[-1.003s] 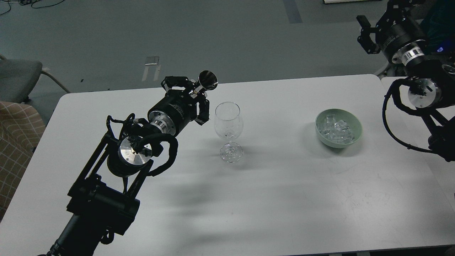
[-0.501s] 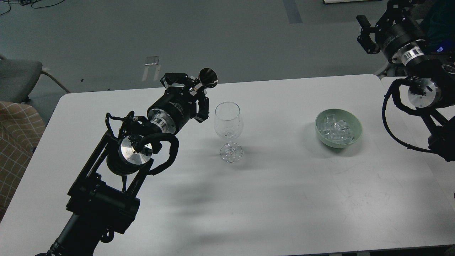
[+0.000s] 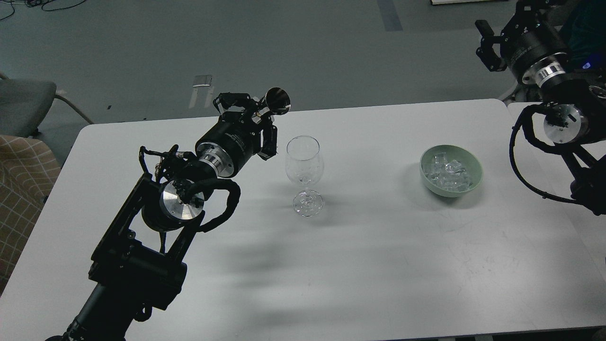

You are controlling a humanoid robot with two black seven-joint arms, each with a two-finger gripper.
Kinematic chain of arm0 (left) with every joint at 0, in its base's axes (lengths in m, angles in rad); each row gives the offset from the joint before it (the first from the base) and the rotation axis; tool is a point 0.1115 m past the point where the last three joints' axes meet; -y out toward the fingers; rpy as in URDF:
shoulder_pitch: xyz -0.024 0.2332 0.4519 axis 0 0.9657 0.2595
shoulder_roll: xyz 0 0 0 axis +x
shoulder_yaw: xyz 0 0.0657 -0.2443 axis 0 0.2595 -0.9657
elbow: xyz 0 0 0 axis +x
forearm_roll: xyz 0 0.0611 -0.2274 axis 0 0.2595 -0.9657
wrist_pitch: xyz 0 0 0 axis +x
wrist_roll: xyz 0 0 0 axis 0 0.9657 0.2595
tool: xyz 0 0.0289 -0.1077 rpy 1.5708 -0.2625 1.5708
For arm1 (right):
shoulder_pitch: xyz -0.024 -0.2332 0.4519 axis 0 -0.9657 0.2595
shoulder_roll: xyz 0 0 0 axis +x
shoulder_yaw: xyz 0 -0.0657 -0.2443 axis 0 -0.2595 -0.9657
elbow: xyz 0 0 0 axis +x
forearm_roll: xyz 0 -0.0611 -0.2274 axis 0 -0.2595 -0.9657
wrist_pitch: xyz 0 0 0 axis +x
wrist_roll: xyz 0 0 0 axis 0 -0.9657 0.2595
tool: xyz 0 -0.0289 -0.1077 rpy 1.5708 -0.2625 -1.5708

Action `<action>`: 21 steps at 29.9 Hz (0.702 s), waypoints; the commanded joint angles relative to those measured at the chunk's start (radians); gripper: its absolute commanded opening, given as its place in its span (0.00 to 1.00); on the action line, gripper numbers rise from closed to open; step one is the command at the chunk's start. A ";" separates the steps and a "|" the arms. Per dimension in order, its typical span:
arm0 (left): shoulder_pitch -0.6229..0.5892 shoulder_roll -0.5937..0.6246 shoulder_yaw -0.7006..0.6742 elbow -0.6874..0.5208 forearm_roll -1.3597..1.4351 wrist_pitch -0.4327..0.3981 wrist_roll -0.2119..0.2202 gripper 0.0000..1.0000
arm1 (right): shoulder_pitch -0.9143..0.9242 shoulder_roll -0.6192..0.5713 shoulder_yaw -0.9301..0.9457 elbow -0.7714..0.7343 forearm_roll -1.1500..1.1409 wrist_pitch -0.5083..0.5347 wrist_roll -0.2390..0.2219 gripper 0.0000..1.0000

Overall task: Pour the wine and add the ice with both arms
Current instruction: 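Hold the jigger above the glass rim with the left gripper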

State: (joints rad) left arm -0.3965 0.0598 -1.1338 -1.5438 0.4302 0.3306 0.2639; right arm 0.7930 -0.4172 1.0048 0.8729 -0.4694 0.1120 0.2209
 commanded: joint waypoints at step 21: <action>0.002 -0.003 0.062 -0.021 0.139 -0.007 -0.003 0.00 | 0.000 0.001 0.001 0.000 0.000 0.000 0.000 1.00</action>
State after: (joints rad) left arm -0.3942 0.0590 -1.0781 -1.5635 0.5569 0.3234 0.2638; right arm 0.7931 -0.4159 1.0063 0.8717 -0.4694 0.1133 0.2209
